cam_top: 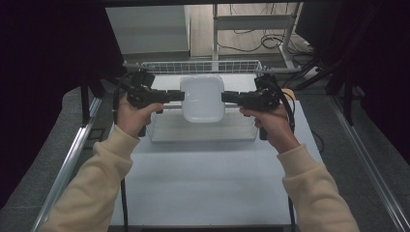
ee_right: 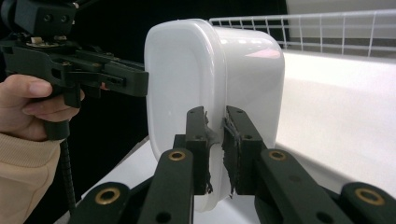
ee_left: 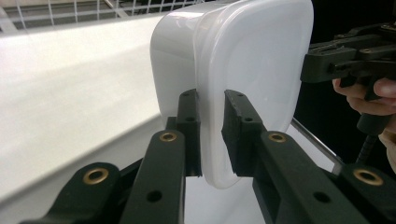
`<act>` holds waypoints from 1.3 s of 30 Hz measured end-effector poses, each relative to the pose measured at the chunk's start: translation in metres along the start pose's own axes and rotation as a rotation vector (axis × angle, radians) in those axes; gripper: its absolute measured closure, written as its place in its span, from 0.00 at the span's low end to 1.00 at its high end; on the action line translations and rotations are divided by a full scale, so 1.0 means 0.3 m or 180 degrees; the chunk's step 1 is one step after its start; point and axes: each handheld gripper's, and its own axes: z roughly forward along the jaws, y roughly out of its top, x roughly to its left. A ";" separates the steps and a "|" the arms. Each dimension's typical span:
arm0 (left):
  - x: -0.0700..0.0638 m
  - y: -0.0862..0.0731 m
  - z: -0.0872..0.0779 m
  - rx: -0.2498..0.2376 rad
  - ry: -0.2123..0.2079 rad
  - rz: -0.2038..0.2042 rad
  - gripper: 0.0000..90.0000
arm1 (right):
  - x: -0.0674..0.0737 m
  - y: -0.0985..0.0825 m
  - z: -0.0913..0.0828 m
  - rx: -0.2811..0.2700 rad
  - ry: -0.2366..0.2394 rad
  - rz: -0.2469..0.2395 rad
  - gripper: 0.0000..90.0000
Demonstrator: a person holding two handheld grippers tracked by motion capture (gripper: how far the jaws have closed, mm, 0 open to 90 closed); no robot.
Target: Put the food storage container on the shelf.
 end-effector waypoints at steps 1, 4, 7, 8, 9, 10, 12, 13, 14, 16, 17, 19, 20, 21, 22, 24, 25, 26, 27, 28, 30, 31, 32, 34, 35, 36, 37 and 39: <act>0.007 0.011 0.002 0.0003 -0.0009 -0.0013 0.86 | -0.005 0.015 0.005 -0.0002 0.0004 0.0011 0.89; 0.036 0.056 0.011 0.0018 -0.0019 -0.0055 0.86 | -0.022 0.056 0.021 0.0031 -0.0022 0.0028 0.89; 0.069 0.088 0.023 0.0067 -0.0024 -0.0102 0.86 | -0.044 0.091 0.045 0.0082 -0.0041 0.0067 0.89; 0.082 0.096 0.029 0.0086 -0.0039 -0.0131 0.86 | -0.056 0.101 0.056 0.0093 -0.0036 0.0114 0.89; 0.097 0.103 0.035 0.0102 -0.0049 -0.0149 0.85 | -0.064 0.107 0.066 0.0095 -0.0036 0.0144 0.89; 0.110 0.108 0.043 0.0120 -0.0066 -0.0200 0.85 | -0.071 0.113 0.074 0.0125 -0.0044 0.0181 0.89; 0.133 0.113 0.061 0.0158 -0.0083 -0.0260 0.85 | -0.090 0.122 0.092 0.0164 -0.0060 0.0250 0.89; 0.150 0.116 0.075 0.0192 -0.0093 -0.0294 0.85 | -0.099 0.123 0.100 0.0176 -0.0066 0.0279 0.89; 0.164 0.121 0.082 0.0157 -0.0140 -0.0369 0.85 | -0.117 0.125 0.114 0.0206 -0.0070 0.0344 0.89; 0.186 0.136 0.093 0.0159 -0.0196 -0.0459 0.86 | -0.145 0.131 0.127 0.0200 -0.0035 0.0502 0.89; 0.199 0.145 0.100 0.0179 -0.0231 -0.0477 0.86 | -0.157 0.136 0.134 0.0206 -0.0025 0.0544 0.88; 0.220 0.162 0.114 0.0218 -0.0301 -0.0578 0.86 | -0.182 0.147 0.150 0.0242 -0.0039 0.0626 0.87; 0.232 0.170 0.122 0.0238 -0.0331 -0.0649 0.86 | -0.193 0.152 0.155 0.0250 -0.0039 0.0670 0.86; 0.243 0.176 0.132 0.0254 -0.0345 -0.0718 0.85 | -0.207 0.158 0.164 0.0253 -0.0041 0.0722 0.84; 0.254 0.182 0.143 0.0283 -0.0344 -0.0752 0.84 | -0.219 0.164 0.172 0.0264 -0.0048 0.0767 0.83; 0.273 0.189 0.166 0.0356 -0.0339 -0.0837 0.82 | -0.244 0.174 0.189 0.0301 -0.0058 0.0914 0.81; 0.285 0.190 0.178 0.0361 -0.0353 -0.0922 0.81 | -0.257 0.178 0.198 0.0322 -0.0051 0.0968 0.80; 0.293 0.190 0.184 0.0350 -0.0372 -0.0977 0.80 | -0.272 0.182 0.208 0.0343 -0.0053 0.1058 0.79; 0.302 0.189 0.192 0.0327 -0.0393 -0.1037 0.80 | -0.280 0.183 0.213 0.0356 -0.0055 0.1104 0.78; 0.314 0.189 0.200 0.0309 -0.0422 -0.1096 0.79 | -0.291 0.183 0.219 0.0356 -0.0056 0.1156 0.78; 0.328 0.187 0.211 0.0280 -0.0448 -0.1199 0.78 | -0.313 0.178 0.232 0.0338 -0.0042 0.1290 0.76; 0.335 0.186 0.216 0.0270 -0.0455 -0.1243 0.78 | -0.317 0.177 0.236 0.0333 -0.0042 0.1335 0.76; 0.343 0.185 0.221 0.0264 -0.0461 -0.1268 0.78 | -0.322 0.175 0.241 0.0338 -0.0048 0.1359 0.74; 0.356 0.180 0.233 0.0249 -0.0470 -0.1323 0.78 | -0.330 0.169 0.254 0.0384 -0.0060 0.1426 0.70; 0.359 0.179 0.234 0.0230 -0.0476 -0.1334 0.78 | -0.331 0.166 0.259 0.0389 -0.0066 0.1445 0.69; 0.360 0.179 0.235 0.0220 -0.0479 -0.1336 0.78 | -0.333 0.165 0.261 0.0357 -0.0074 0.1420 0.69; 0.361 0.178 0.236 0.0213 -0.0482 -0.1338 0.77 | -0.333 0.165 0.261 0.0347 -0.0077 0.1424 0.69; 0.357 0.177 0.238 0.0231 -0.0472 -0.1318 0.76 | -0.331 0.165 0.261 0.0326 -0.0096 0.1427 0.68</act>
